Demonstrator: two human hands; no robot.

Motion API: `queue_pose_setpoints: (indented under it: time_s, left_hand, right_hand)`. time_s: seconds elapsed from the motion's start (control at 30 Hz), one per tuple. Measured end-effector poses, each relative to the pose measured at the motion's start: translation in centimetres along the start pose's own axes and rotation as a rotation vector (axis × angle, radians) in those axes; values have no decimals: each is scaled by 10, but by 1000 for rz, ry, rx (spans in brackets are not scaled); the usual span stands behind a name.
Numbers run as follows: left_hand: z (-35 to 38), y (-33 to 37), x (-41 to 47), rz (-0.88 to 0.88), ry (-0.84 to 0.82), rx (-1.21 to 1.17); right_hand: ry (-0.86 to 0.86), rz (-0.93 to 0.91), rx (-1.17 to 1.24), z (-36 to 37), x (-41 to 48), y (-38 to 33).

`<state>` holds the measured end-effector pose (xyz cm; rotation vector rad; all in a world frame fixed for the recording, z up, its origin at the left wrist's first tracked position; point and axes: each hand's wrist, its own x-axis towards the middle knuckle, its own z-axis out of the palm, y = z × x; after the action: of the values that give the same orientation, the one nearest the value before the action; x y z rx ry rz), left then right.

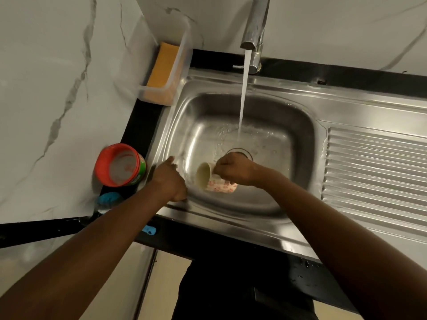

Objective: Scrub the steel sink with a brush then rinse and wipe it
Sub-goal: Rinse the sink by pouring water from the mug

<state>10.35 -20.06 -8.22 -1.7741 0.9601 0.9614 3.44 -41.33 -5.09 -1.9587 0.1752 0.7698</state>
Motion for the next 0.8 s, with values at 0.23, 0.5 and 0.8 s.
queue_pose_setpoints:
  time_s: [0.23,0.5,0.8]
  left_hand:
    - [-14,-17,15,35,11,-65]
    - [-24,-71,26,-214,354,301]
    - [-8,-53,42,167,73,306]
  right_hand:
    - [52,220,154,-19,-10,34]
    - [395,122,271,-1,50,-26]
    - [39,125,158,2,24,10]
